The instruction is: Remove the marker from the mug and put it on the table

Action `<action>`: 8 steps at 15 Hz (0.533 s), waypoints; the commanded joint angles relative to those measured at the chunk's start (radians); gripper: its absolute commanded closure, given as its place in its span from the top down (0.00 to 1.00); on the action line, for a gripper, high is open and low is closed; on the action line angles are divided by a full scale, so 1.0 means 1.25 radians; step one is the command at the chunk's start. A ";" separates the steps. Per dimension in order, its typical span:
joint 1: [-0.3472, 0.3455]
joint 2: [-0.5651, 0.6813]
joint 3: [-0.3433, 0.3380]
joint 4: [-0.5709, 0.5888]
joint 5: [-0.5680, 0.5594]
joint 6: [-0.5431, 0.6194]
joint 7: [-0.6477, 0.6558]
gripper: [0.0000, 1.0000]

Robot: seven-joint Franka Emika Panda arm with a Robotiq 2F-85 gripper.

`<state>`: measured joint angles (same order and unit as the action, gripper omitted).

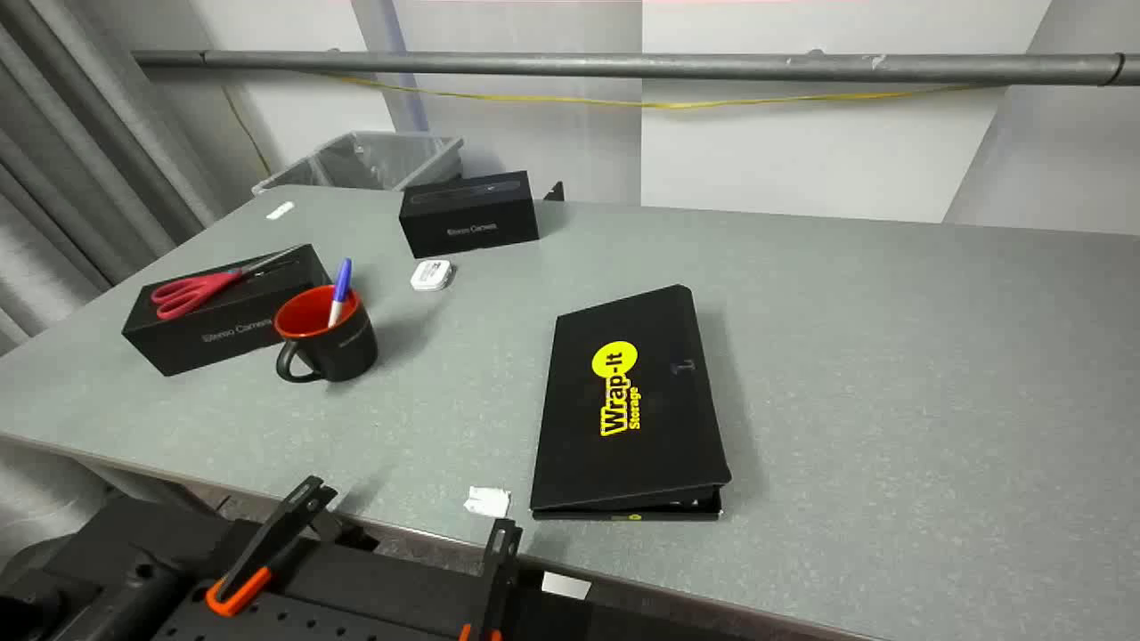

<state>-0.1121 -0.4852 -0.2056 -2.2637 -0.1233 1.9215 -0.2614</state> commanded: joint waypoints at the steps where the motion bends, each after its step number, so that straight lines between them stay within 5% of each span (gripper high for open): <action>1: -0.003 0.001 0.003 0.001 0.002 -0.001 -0.001 1.00; 8: 0.024 0.011 0.034 -0.057 0.002 0.057 -0.001 1.00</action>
<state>-0.1095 -0.4835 -0.1956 -2.2768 -0.1233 1.9380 -0.2613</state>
